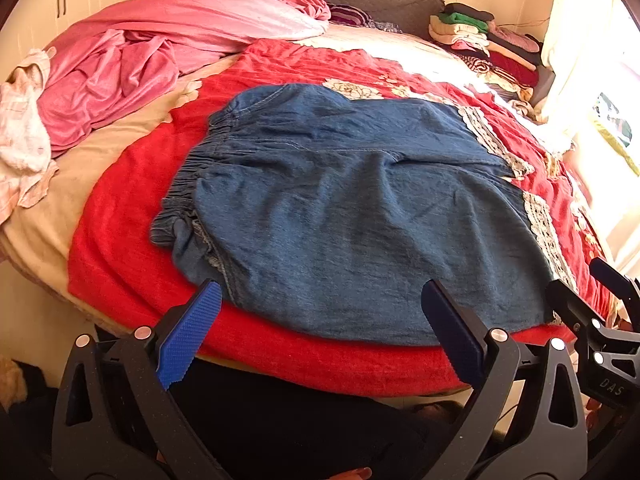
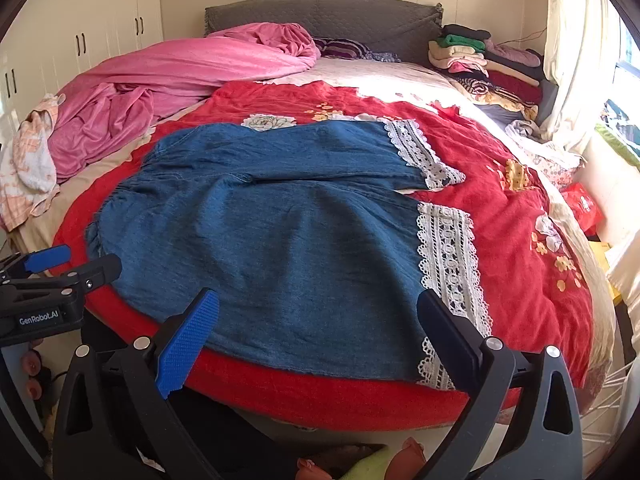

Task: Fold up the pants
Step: 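Move the left tool to the elastic waistband while the right tool approaches the lace-trimmed leg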

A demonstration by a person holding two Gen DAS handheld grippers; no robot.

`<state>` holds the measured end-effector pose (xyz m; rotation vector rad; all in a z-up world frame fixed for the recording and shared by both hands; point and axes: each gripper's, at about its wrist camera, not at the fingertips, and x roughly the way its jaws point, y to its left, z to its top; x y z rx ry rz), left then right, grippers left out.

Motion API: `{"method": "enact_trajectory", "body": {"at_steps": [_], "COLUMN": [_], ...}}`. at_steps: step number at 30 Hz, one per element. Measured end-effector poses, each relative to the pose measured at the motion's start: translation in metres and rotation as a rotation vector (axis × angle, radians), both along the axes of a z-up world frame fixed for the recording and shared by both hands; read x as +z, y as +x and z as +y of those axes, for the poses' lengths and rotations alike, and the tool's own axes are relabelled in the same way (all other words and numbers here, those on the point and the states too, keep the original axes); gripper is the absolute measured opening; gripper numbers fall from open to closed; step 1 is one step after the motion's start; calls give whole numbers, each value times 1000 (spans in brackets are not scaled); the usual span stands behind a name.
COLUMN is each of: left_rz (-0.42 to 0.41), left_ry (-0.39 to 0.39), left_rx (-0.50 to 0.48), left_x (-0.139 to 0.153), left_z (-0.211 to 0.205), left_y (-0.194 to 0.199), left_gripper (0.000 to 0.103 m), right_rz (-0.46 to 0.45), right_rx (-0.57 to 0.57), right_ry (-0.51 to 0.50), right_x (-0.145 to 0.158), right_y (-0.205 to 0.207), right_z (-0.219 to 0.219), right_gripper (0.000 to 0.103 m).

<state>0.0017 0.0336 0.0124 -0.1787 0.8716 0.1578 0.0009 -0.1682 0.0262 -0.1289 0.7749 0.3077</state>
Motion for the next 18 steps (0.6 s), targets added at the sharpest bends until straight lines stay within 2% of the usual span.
{"method": "enact_trajectory", "body": {"at_steps": [10, 18], "left_rz": [-18, -15], "left_ry": [-6, 1], "left_rx": [83, 124], "left_x": [4, 6], "left_z": [39, 69], "left_y": [6, 23], "left_gripper": [94, 94], "right_rz": [-11, -1], "right_rx": [86, 153], "right_ry": [-13, -6], "right_x": [4, 5], "right_y": [15, 43], "right_z": [35, 62], "right_gripper": [99, 99]}}
